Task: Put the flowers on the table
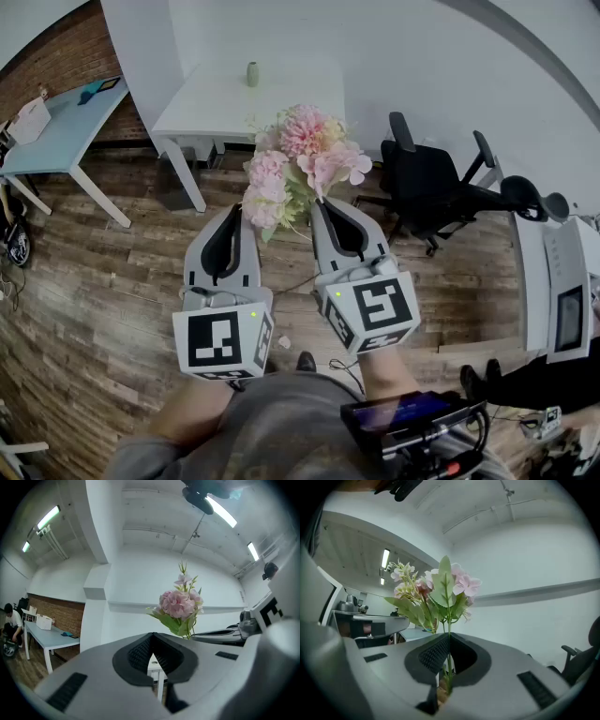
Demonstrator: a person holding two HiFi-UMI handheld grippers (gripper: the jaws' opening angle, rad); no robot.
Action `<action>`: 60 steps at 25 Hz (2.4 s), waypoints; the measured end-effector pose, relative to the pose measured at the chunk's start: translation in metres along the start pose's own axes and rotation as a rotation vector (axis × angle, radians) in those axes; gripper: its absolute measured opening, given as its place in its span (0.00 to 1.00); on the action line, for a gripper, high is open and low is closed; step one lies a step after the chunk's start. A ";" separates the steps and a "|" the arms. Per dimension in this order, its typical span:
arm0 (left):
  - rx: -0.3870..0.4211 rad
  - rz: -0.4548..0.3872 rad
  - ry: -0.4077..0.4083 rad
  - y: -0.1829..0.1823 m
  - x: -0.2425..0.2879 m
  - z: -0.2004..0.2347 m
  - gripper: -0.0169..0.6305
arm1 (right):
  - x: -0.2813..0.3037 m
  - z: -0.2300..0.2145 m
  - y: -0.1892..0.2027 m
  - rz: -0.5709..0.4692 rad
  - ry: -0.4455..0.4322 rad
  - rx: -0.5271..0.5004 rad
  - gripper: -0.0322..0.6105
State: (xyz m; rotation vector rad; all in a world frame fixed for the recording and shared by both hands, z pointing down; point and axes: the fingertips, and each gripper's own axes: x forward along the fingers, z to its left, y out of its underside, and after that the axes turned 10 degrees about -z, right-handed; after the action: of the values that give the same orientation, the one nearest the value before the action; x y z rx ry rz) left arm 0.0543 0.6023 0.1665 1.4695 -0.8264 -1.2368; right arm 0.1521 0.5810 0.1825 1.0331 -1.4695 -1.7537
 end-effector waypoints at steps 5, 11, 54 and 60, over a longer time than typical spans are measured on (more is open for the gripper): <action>0.003 -0.002 0.009 0.002 0.002 -0.001 0.04 | 0.001 -0.001 0.002 0.000 0.003 0.001 0.07; -0.001 0.013 0.035 0.009 0.000 0.000 0.04 | 0.000 0.004 0.007 0.003 0.016 0.002 0.07; 0.058 0.018 -0.065 0.098 0.236 0.052 0.04 | 0.227 -0.134 0.072 -0.029 -0.116 0.104 0.07; 0.029 0.056 -0.086 0.117 0.279 0.085 0.04 | 0.279 -0.142 0.087 0.013 -0.130 0.104 0.07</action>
State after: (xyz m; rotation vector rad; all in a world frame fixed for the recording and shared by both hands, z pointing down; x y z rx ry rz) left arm 0.0509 0.2901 0.2031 1.4148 -0.9407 -1.2583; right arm 0.1327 0.2578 0.2092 0.9747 -1.6591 -1.7804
